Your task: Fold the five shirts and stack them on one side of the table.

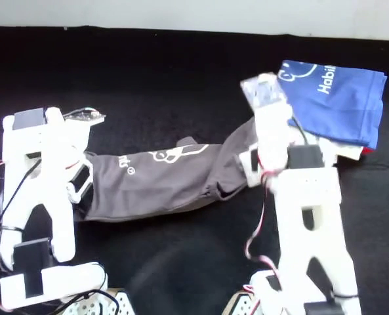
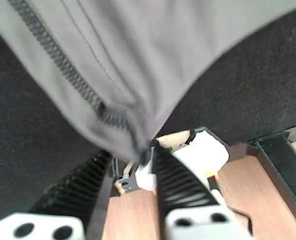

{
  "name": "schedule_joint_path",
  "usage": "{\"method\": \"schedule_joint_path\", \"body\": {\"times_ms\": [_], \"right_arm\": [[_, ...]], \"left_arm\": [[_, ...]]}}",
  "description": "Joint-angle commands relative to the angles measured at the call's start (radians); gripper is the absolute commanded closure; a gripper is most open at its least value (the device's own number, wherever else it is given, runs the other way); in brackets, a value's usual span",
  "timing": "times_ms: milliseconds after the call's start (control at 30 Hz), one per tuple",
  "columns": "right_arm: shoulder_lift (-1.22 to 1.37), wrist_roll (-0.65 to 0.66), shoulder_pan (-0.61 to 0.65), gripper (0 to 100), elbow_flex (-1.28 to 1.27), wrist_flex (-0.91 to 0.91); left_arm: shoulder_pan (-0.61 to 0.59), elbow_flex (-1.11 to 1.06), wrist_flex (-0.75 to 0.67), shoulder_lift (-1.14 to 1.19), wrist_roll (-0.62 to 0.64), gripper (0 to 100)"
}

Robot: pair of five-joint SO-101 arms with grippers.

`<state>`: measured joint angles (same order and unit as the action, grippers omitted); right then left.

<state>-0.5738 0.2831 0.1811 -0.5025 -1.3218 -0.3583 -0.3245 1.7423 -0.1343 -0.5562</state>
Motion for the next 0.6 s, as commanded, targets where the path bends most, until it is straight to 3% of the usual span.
{"method": "schedule_joint_path", "body": {"times_ms": [0,233,500,567], "right_arm": [[-0.137,-0.008,0.004,99.1,-0.151,0.079],[-0.271,-0.008,0.004,99.1,-0.357,0.193],[-0.302,-0.008,0.007,99.1,-0.424,0.245],[-0.303,-0.008,0.007,99.1,-0.423,0.243]], "left_arm": [[-0.031,0.054,0.018,-0.065,-0.048,76],[-0.016,0.044,0.0,-0.153,-0.074,75],[-0.068,-0.266,-0.419,-0.07,-0.077,76],[-0.101,-0.291,-0.47,-0.041,-0.103,76]]}}
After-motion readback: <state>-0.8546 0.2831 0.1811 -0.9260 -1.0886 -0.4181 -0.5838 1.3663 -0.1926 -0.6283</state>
